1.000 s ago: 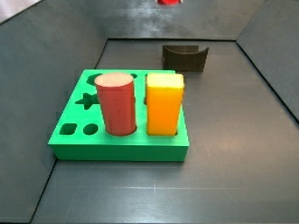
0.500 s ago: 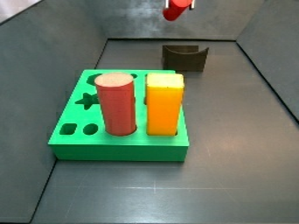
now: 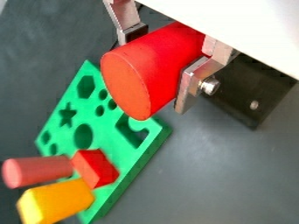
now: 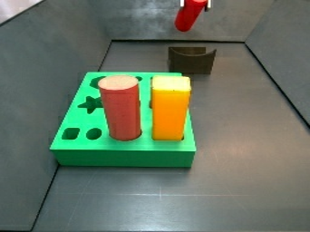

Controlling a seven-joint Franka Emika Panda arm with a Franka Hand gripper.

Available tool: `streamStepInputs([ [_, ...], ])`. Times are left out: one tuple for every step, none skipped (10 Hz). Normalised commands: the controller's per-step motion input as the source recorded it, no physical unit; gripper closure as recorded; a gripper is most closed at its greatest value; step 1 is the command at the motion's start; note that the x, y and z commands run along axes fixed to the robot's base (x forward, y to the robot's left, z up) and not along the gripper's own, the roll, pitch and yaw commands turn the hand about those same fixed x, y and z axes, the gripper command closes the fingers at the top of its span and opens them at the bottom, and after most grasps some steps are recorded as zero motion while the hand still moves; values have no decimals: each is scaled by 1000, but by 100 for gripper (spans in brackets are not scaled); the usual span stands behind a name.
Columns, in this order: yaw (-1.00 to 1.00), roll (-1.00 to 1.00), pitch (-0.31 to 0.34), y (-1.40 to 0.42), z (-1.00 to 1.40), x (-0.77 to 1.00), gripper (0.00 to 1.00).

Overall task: Pick up the round object. Move up. Place the round object on the fixture. Regrasp the round object. Move to above the board. Insert the round object.
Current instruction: Place the round object on the fixture.

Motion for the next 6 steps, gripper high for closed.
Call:
streamStepInputs([
  [-195,-713,113,47,-18,144,100],
  [-193,-532,83,50,-19,99,100],
  [-187,-355,48,49,-12,79,100],
  [-170,-210,7,28,0,72,100],
  [-229,-94,-73,25,-1000,95,100],
  [-216,-83,-81,26,-1000,97,100],
])
